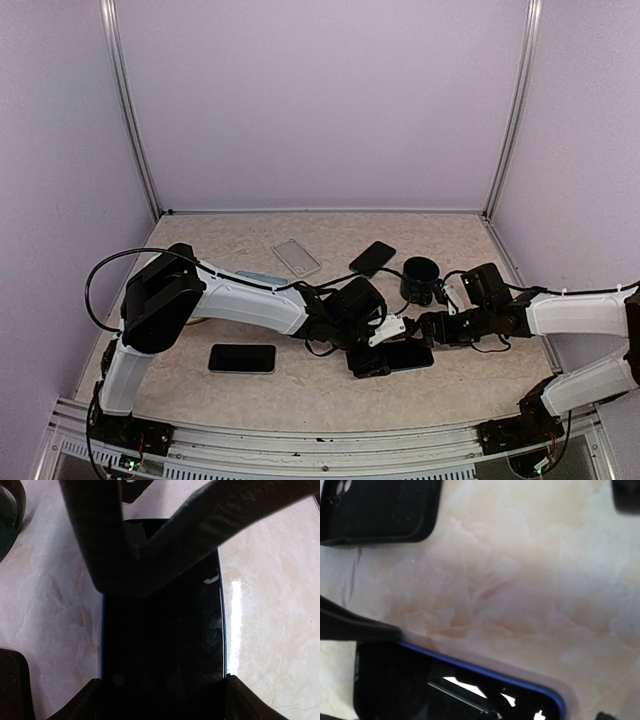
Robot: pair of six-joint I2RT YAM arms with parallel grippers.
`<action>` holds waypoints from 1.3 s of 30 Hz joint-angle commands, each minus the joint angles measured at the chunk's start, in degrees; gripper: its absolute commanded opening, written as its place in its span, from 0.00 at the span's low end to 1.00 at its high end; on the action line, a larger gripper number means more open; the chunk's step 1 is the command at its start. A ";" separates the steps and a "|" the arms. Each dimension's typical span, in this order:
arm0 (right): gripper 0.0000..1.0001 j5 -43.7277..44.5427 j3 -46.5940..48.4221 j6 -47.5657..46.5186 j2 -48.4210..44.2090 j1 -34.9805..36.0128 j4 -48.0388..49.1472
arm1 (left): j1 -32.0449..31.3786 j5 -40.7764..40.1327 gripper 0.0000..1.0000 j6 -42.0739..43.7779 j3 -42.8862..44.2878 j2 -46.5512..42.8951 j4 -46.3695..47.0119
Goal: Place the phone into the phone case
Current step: Pick up the phone from the center of the board, then pass from the left arm to the right
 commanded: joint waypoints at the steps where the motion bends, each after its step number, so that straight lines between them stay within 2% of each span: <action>1: 1.00 0.33 1.17 -0.76 -0.80 0.69 -1.41 | -0.38 -0.75 0.53 0.46 -3.57 2.32 -4.47; 13: 1.00 -0.66 1.05 -0.60 -1.65 0.60 -1.37 | 0.59 -1.21 0.52 -0.72 -8.23 -3.68 6.63; 39: 1.00 -7.91 -1.06 1.79 -2.48 -0.71 4.64 | 0.37 -2.15 0.50 -0.98 -13.41 -13.81 15.41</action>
